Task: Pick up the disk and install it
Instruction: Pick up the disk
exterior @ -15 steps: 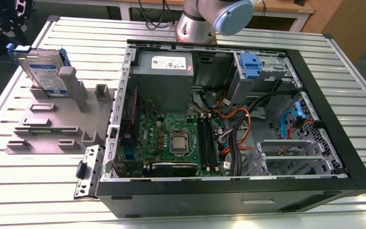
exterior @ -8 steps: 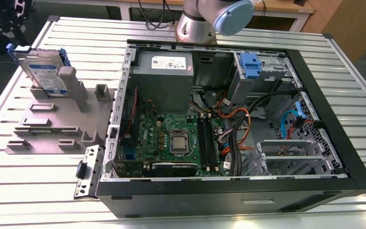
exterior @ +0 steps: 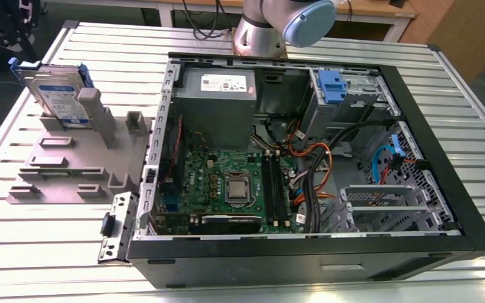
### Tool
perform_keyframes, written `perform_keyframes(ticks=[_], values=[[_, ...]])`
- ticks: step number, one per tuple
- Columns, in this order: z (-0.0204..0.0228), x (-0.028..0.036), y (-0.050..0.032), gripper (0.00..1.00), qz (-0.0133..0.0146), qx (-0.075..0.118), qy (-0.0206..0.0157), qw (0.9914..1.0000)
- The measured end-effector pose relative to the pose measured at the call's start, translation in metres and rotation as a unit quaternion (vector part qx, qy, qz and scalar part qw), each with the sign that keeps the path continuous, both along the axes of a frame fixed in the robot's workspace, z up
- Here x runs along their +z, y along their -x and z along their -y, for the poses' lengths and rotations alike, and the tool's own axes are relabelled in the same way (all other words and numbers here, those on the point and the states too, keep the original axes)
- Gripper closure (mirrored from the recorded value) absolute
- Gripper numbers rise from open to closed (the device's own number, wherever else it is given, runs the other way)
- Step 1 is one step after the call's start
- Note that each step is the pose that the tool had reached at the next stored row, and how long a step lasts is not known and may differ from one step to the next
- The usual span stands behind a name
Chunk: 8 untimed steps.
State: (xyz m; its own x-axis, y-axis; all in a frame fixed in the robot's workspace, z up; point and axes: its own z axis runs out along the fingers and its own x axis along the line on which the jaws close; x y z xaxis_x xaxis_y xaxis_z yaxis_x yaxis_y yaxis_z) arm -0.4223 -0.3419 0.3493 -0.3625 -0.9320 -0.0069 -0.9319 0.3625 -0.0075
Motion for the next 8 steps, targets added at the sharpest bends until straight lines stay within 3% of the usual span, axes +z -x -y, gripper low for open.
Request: perform_keyframes(ticks=[3,8], values=[[0.0,-0.0014,0.0002,0.89,0.0,0.022,0.0,0.99976],[-0.0015,-0.004,0.004,0.89,0.0001,0.035,0.0,0.99939]])
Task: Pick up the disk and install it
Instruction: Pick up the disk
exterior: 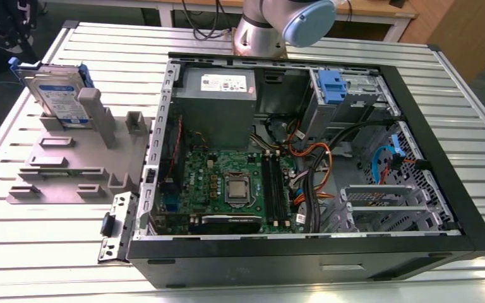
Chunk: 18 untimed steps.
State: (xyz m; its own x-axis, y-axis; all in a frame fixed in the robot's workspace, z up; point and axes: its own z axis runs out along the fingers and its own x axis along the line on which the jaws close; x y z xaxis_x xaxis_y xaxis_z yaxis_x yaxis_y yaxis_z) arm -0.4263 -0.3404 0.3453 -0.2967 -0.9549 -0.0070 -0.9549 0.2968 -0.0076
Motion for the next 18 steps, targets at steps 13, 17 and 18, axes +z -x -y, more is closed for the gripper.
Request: perform_keyframes(ticks=[13,17,18], values=[[-0.0001,-0.0051,0.0023,0.89,-0.0001,0.084,0.0001,0.99648],[-0.0001,-0.0051,0.0048,0.89,-0.0001,0.085,0.0,0.99638],[-0.0001,-0.0051,0.0048,0.89,0.0,0.085,0.0,0.99638]])
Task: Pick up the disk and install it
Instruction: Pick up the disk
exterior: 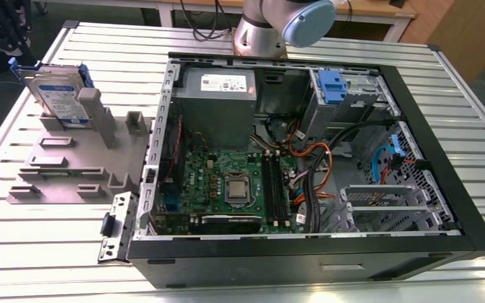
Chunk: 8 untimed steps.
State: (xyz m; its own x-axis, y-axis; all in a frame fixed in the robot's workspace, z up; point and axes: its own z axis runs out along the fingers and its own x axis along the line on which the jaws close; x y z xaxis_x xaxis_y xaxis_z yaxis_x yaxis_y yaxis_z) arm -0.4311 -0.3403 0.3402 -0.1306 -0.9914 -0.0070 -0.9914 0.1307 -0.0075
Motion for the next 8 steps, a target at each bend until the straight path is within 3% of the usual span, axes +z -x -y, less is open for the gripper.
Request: perform_keyframes(ticks=[8], values=[[0.0,0.0,0.0002,0.89,0.0,0.0,0.0,1.0]])
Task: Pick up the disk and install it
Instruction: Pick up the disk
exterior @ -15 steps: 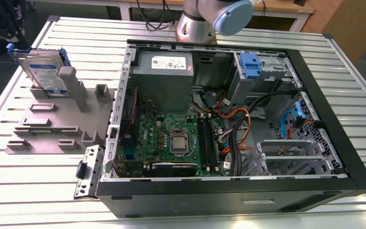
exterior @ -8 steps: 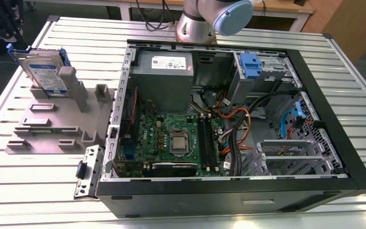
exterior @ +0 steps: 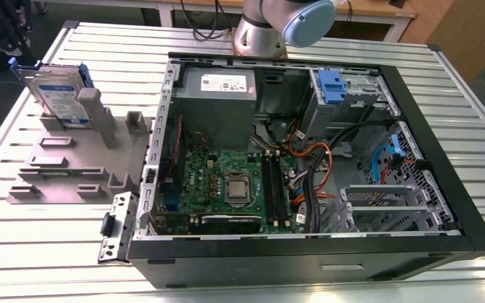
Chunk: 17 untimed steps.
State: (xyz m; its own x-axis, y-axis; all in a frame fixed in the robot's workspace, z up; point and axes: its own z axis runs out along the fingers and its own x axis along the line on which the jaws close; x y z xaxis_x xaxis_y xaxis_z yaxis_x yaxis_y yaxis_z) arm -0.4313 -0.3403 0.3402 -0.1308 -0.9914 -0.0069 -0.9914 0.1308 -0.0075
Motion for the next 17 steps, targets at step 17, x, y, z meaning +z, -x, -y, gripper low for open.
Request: perform_keyframes(ticks=[17], values=[[-0.0002,-0.0006,0.0004,0.65,0.0001,0.012,-0.0002,0.99993]])
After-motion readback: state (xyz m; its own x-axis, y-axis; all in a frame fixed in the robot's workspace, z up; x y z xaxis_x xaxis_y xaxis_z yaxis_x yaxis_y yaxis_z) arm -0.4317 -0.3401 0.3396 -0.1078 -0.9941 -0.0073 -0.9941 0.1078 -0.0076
